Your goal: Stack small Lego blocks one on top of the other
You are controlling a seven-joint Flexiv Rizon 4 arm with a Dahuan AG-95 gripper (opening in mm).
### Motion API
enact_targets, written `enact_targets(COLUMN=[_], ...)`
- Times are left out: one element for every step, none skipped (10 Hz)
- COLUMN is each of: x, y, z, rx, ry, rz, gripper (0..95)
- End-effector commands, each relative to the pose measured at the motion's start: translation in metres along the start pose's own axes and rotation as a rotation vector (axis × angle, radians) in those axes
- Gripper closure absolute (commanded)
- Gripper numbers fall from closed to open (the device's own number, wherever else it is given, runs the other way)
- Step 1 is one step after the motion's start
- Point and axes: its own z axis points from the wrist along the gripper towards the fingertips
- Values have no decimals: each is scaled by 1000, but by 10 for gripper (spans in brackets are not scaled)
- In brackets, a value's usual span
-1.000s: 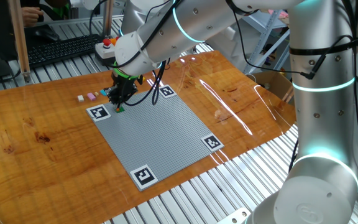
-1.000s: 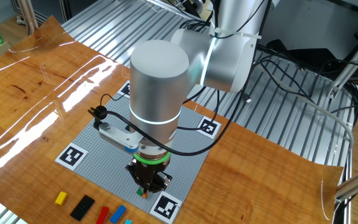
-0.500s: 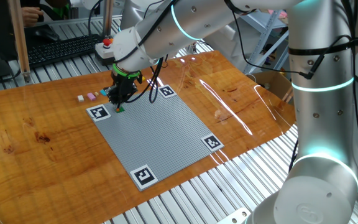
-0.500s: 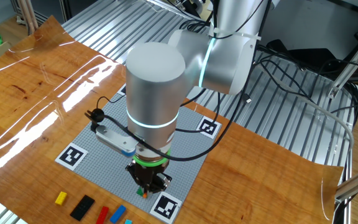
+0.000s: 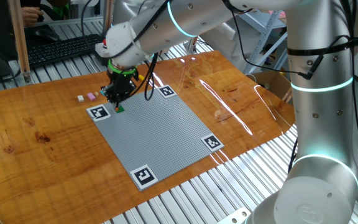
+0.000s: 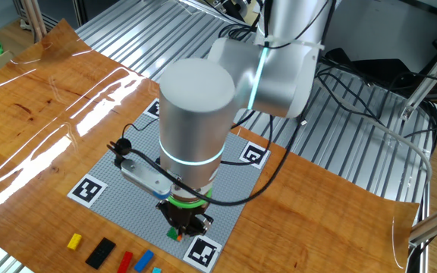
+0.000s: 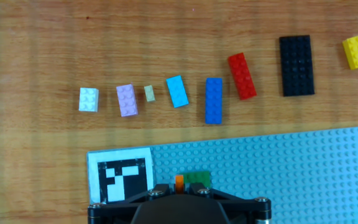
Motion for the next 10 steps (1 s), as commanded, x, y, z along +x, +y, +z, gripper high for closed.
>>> enact_targets(x=[1, 1, 1, 1, 1, -1, -3, -4, -4, -4], y=[-4, -4, -6, -6, -7, -9, -11, -12, -12, -13], z=[-1, -1, 0, 1, 1, 4, 6, 7, 7, 7], rx=[5, 5, 3, 1, -1, -6, -8, -9, -9, -10], ry=[-17, -16, -20, -23, -22, -22, -23, -22, -22, -22], rz=[-2, -3, -5, -2, -4, -11, -15, -15, -14, -11], gripper=[950, 950, 950, 950, 950, 950, 950, 950, 950, 950])
